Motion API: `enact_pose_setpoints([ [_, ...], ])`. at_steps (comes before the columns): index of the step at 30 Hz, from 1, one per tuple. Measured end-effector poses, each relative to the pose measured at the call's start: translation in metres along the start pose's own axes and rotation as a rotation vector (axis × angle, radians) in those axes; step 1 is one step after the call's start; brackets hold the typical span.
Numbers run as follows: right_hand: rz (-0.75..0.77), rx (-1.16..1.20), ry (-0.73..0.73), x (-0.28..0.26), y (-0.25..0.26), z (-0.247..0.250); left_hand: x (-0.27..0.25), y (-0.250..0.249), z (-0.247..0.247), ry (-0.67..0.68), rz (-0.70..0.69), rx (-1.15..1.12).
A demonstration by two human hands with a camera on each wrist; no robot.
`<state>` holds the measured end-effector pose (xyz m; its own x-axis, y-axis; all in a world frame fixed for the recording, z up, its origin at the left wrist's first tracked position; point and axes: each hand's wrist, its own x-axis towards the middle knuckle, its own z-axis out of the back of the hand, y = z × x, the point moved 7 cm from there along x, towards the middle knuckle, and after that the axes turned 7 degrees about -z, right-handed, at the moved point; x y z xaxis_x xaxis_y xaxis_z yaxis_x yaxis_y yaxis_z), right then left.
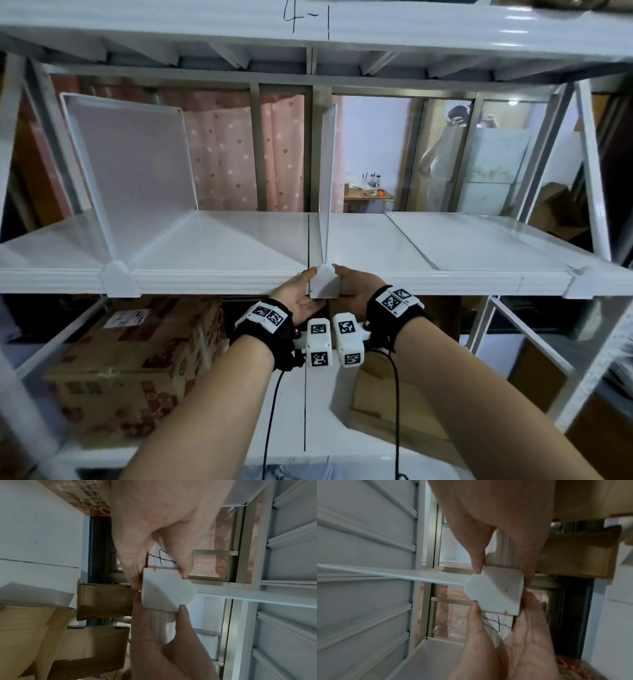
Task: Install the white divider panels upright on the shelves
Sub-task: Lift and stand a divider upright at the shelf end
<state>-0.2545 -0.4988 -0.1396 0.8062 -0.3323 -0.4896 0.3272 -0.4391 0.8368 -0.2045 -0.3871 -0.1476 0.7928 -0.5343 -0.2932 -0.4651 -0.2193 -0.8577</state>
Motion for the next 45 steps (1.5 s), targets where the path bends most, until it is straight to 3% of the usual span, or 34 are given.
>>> enact_pose_setpoints([
  [9, -0.126, -0.262, 0.008, -0.019, 0.002, 0.028, -0.029, 0.008, -0.005, 0.109, 0.031, 0.266],
  [13, 0.030, -0.503, -0.118, -0.039, 0.033, 0.053, -0.042, 0.009, -0.036, 0.107, 0.049, 0.341],
  [16, 0.043, -0.471, -0.129, -0.058, 0.054, 0.087, -0.049, 0.008, -0.080, 0.087, -0.013, 0.428],
  [19, 0.066, -0.471, -0.231, -0.079, 0.074, 0.124, -0.052, 0.007, -0.128, 0.055, -0.110, 0.476],
  [21, 0.194, -0.541, -0.377, -0.094, 0.098, 0.157, -0.051, 0.013, -0.166, 0.036, -0.191, 0.555],
  [25, 0.395, -0.767, -0.665, -0.123, 0.140, 0.223, -0.045, 0.010, -0.227, -0.063, -0.491, 0.800],
  [27, 0.398, -0.848, -0.702, -0.130, 0.153, 0.255, -0.039, 0.008, -0.254, -0.102, -0.614, 0.995],
  [31, 0.369, -0.975, -0.796, -0.131, 0.173, 0.314, -0.029, 0.012, -0.297, -0.141, -0.724, 1.242],
  [38, 0.218, -1.133, -0.863, -0.110, 0.190, 0.377, 0.009, 0.025, -0.328, -0.040, -0.730, 1.408],
  [45, 0.134, -1.305, -0.901, -0.086, 0.203, 0.385, 0.069, 0.060, -0.327, 0.076, -0.551, 1.639],
])
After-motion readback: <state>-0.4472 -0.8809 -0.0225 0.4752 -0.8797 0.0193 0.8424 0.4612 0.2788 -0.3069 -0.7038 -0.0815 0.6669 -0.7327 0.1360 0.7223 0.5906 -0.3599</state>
